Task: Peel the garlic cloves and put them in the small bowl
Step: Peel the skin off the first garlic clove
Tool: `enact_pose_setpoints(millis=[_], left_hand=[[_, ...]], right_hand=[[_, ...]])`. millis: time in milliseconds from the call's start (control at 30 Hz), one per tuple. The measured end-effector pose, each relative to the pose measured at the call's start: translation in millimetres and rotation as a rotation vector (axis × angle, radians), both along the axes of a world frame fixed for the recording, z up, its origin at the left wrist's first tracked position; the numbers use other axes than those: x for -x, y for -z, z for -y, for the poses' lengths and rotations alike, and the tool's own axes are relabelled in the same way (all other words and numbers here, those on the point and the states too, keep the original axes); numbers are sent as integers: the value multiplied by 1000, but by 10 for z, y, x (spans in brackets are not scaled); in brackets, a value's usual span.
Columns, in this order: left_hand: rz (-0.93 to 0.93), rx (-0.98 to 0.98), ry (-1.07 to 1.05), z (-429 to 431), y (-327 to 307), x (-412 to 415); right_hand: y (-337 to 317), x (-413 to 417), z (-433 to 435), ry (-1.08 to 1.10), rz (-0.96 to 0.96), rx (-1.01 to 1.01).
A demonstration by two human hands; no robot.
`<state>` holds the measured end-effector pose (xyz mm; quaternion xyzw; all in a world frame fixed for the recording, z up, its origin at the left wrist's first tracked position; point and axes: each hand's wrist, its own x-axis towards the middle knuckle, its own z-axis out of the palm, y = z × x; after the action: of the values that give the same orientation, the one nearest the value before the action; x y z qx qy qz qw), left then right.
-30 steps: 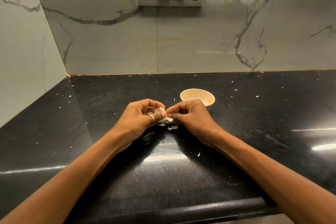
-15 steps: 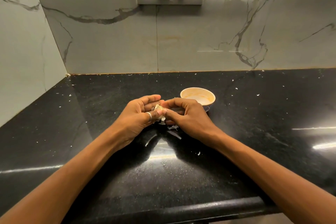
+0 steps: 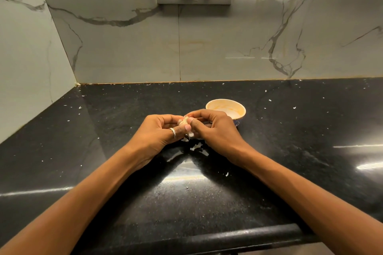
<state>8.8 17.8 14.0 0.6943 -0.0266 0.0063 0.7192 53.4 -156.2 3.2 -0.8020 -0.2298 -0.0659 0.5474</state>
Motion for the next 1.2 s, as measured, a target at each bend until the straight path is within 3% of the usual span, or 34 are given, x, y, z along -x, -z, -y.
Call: enact_pose_setpoints(millis=[267, 600, 800, 1200], left_hand=[[69, -125, 95, 8, -19, 43], [66, -240, -17, 11, -18, 13], [76, -241, -91, 30, 4, 23], [45, -147, 21, 1, 6, 38]], right_hand=[[37, -4, -25, -5, 141, 84], [15, -33, 5, -19, 233, 135], [23, -43, 8, 11, 257, 149], [33, -81, 60, -66, 249, 154]])
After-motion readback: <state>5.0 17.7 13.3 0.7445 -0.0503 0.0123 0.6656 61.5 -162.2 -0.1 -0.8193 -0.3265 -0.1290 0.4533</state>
